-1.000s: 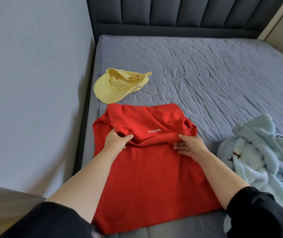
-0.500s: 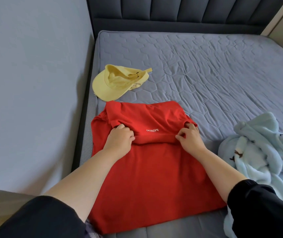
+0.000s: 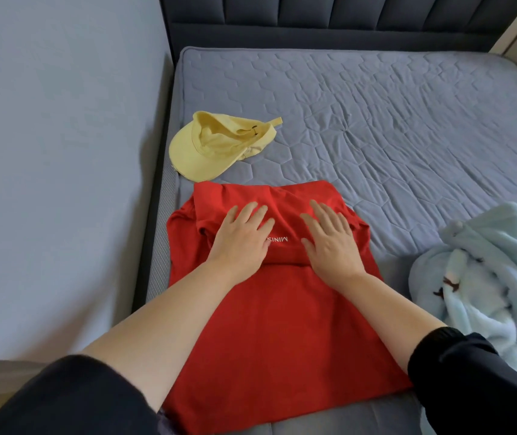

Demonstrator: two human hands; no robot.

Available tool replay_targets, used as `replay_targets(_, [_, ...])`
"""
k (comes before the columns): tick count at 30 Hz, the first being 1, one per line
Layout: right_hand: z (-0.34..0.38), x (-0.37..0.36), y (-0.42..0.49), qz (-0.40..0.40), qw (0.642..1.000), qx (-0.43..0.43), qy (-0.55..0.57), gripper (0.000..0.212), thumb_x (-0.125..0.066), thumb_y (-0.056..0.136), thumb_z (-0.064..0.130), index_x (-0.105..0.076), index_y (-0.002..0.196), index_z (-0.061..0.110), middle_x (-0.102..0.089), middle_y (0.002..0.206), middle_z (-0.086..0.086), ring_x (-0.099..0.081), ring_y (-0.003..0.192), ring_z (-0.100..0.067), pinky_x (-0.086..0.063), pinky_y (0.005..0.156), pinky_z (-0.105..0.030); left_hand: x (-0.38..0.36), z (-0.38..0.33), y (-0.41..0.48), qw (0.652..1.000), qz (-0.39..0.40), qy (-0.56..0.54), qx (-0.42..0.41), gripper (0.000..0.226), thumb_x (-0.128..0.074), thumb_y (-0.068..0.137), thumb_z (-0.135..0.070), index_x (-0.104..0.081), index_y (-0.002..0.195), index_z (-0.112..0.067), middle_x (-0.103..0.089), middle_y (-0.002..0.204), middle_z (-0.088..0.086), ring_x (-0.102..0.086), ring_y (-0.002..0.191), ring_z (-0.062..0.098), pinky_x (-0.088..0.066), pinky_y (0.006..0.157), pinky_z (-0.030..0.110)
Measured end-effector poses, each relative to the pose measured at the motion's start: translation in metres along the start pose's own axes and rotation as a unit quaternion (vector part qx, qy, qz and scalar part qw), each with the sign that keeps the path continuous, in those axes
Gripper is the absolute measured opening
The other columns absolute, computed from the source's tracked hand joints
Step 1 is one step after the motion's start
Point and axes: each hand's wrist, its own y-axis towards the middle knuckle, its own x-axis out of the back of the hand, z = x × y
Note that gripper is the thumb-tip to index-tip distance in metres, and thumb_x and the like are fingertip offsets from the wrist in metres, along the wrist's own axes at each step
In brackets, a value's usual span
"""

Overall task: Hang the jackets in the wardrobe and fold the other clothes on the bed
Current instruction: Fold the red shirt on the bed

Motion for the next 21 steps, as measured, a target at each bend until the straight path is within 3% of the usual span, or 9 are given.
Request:
replay_targets(1, [-0.002, -0.007, 0.0, 0.06, 0.998, -0.005, -0.017, 0.051, -0.049, 0.094, 0.031, -0.04, 0.142, 0.018, -0.029, 0.155, -0.008, -0.022, 0.143, -0.028, -0.015, 0.115, -0.048, -0.007, 0.005, 0.001, 0.998, 0.059, -0.002, 0.027, 0.052, -0.037, 0.098, -0.044, -0.037, 0.145, -0.023, -0.029, 0.155, 0.006, -0.02, 0.143, 0.027, -0.018, 0.114, 0.048])
replay_targets(3, [-0.019, -0.022, -0.004, 0.162, 0.984, -0.065, -0.045, 0.056, -0.032, 0.099, 0.043, -0.02, 0.151, 0.026, -0.014, 0.16, -0.001, -0.007, 0.147, -0.02, -0.005, 0.116, -0.049, -0.024, 0.019, -0.003, 0.985, 0.149, -0.019, 0.087, 0.059, -0.022, 0.099, -0.053, -0.012, 0.152, -0.03, -0.003, 0.161, -0.001, 0.003, 0.147, 0.025, -0.002, 0.117, 0.046])
replay_targets(7, [-0.053, -0.04, -0.021, 0.232, 0.96, -0.147, -0.055, 0.058, -0.018, 0.1, 0.046, -0.009, 0.153, 0.025, -0.005, 0.161, 0.007, -0.003, 0.147, -0.009, -0.001, 0.117, -0.052, -0.047, 0.031, -0.025, 0.971, 0.165, -0.078, 0.152, 0.06, -0.018, 0.098, -0.054, -0.009, 0.152, -0.032, 0.004, 0.161, -0.007, 0.006, 0.148, 0.021, -0.002, 0.118, 0.043])
replay_targets(10, [-0.047, -0.04, -0.017, 0.163, 0.975, -0.134, -0.064, 0.053, -0.029, 0.098, 0.037, -0.032, 0.147, 0.016, -0.028, 0.156, 0.0, -0.023, 0.144, -0.015, -0.006, 0.115, -0.054, -0.049, 0.032, -0.028, 0.979, 0.108, -0.078, 0.157, 0.057, -0.025, 0.099, -0.049, -0.024, 0.15, -0.025, -0.012, 0.16, 0.001, -0.01, 0.147, 0.023, -0.013, 0.117, 0.042])
replay_targets(12, [-0.039, -0.031, -0.007, 0.04, 0.992, -0.111, -0.047, 0.048, -0.036, 0.09, 0.03, -0.059, 0.124, 0.006, -0.057, 0.131, -0.012, -0.051, 0.123, -0.029, -0.024, 0.108, -0.056, -0.041, 0.035, -0.02, 0.983, 0.025, -0.096, 0.155, 0.049, -0.031, 0.099, -0.04, -0.05, 0.136, -0.015, -0.041, 0.148, 0.009, -0.038, 0.134, 0.029, -0.032, 0.106, 0.043])
replay_targets(14, [-0.031, -0.022, 0.011, -0.073, 0.993, -0.086, -0.021, 0.042, -0.039, 0.083, 0.023, -0.066, 0.108, 0.002, -0.064, 0.109, -0.016, -0.058, 0.102, -0.037, -0.038, 0.097, -0.05, -0.032, 0.042, -0.005, 0.982, -0.057, -0.101, 0.149, 0.045, -0.034, 0.094, -0.032, -0.063, 0.121, -0.011, -0.058, 0.129, 0.01, -0.052, 0.114, 0.03, -0.041, 0.091, 0.043])
replay_targets(15, [-0.026, -0.02, 0.024, -0.087, 0.993, -0.078, -0.013, 0.039, -0.043, 0.082, 0.019, -0.064, 0.11, 0.002, -0.062, 0.111, -0.017, -0.057, 0.103, -0.038, -0.038, 0.096, -0.048, -0.029, 0.047, 0.005, 0.982, -0.074, -0.095, 0.144, 0.041, -0.039, 0.093, -0.029, -0.062, 0.121, -0.011, -0.057, 0.128, 0.01, -0.052, 0.113, 0.031, -0.041, 0.09, 0.044])
replay_targets(17, [-0.017, -0.018, 0.054, -0.033, 0.996, -0.081, 0.009, 0.045, -0.049, 0.08, 0.008, -0.056, 0.125, 0.002, -0.052, 0.131, -0.018, -0.047, 0.121, -0.038, -0.032, 0.104, -0.047, -0.023, 0.057, 0.026, 0.988, -0.047, -0.065, 0.132, 0.043, -0.048, 0.092, -0.024, -0.051, 0.134, -0.012, -0.045, 0.142, 0.009, -0.041, 0.127, 0.03, -0.036, 0.101, 0.047])
replay_targets(21, [-0.022, -0.02, 0.113, 0.172, 0.983, -0.058, -0.006, 0.079, -0.054, 0.074, 0.006, -0.027, 0.147, 0.017, -0.021, 0.156, -0.01, -0.008, 0.146, -0.03, -0.004, 0.119, -0.046, -0.022, 0.087, 0.062, 0.978, 0.153, -0.046, 0.136, 0.062, -0.045, 0.095, -0.024, -0.017, 0.151, -0.019, -0.016, 0.159, 0.001, -0.007, 0.146, 0.025, -0.013, 0.115, 0.049])
